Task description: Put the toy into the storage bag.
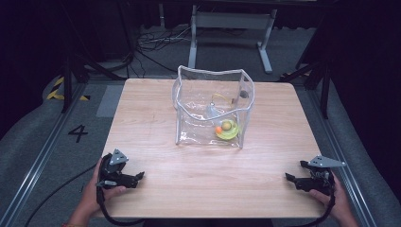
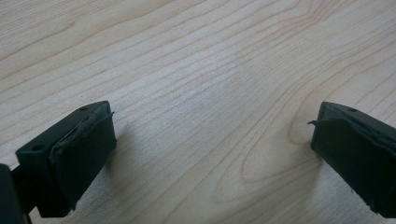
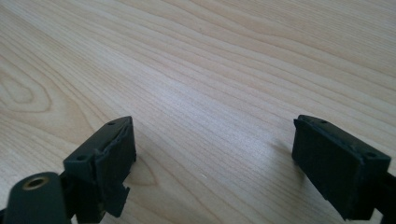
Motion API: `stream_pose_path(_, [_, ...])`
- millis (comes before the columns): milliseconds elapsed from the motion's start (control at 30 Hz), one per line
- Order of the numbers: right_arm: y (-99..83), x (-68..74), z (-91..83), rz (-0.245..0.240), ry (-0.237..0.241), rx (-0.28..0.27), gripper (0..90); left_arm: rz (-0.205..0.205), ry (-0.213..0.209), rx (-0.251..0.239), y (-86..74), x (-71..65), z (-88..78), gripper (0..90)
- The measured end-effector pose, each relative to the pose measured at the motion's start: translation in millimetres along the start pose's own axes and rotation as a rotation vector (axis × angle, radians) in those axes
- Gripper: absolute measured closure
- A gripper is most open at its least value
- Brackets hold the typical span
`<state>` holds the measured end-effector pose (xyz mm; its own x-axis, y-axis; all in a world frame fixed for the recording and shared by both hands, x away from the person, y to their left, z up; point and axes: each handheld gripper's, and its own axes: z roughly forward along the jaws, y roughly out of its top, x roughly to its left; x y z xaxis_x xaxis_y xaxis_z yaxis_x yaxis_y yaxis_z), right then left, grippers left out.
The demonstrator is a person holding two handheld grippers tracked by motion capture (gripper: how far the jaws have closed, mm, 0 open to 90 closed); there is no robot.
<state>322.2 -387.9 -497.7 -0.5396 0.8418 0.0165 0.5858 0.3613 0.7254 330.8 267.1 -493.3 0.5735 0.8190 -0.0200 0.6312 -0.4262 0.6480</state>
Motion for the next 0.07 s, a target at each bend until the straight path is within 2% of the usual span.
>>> stream_pose_path(67, [0.1,-0.1,0.3,0.003,-0.006,0.001,12.2,-0.004,0.008,-0.009,0.0,-0.4,0.7,0.2])
